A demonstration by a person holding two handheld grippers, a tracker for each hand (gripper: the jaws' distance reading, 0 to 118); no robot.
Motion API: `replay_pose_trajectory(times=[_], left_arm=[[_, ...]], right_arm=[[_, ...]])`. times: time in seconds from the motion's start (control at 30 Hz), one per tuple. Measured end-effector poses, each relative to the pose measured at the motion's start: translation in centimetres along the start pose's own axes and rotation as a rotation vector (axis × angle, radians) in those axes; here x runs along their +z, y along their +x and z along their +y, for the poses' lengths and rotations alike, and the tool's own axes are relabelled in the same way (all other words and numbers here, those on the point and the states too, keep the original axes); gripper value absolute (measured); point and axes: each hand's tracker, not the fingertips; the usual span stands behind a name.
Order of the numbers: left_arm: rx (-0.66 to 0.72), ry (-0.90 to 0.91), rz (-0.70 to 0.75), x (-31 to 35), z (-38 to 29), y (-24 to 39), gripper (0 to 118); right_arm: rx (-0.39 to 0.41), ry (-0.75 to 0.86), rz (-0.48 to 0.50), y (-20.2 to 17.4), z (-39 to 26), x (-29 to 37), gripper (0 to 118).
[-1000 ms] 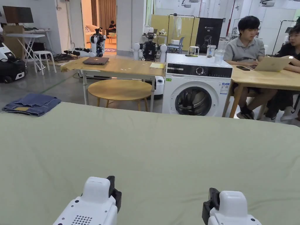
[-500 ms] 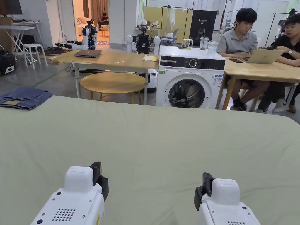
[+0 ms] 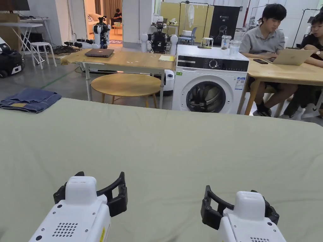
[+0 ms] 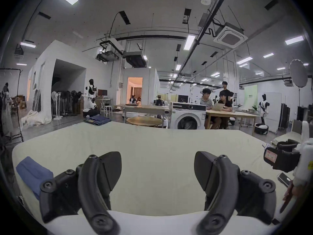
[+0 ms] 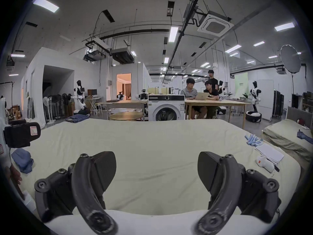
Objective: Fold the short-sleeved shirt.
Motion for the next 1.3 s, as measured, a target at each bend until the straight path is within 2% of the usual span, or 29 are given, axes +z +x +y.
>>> replay_pose_trajectory(times=[0.33, 0.53, 0.87, 1.3], left_arm=[[-0.063, 0.007, -0.020, 0.0, 0.9, -0.4, 90], [-0.088, -0.027, -0.029, 0.0, 0.7, -0.5, 90], [-0.065, -0.017, -0.012, 0.4, 0.7, -1.1, 90], [-0.070, -0.036, 0.021, -0.1, 0.5, -1.8, 90]], right_arm=[[-0.005, -0.011, 0.076, 0.0, 0.6, -0.5, 100], [-0.004, -0.046, -0.006, -1.0, 0.9, -1.0, 100], [-0.098, -0.128, -0.031, -0.5, 1.7, -1.9, 100], [-0.107, -0.120, -0.059, -0.7, 2.6, -1.9, 100]])
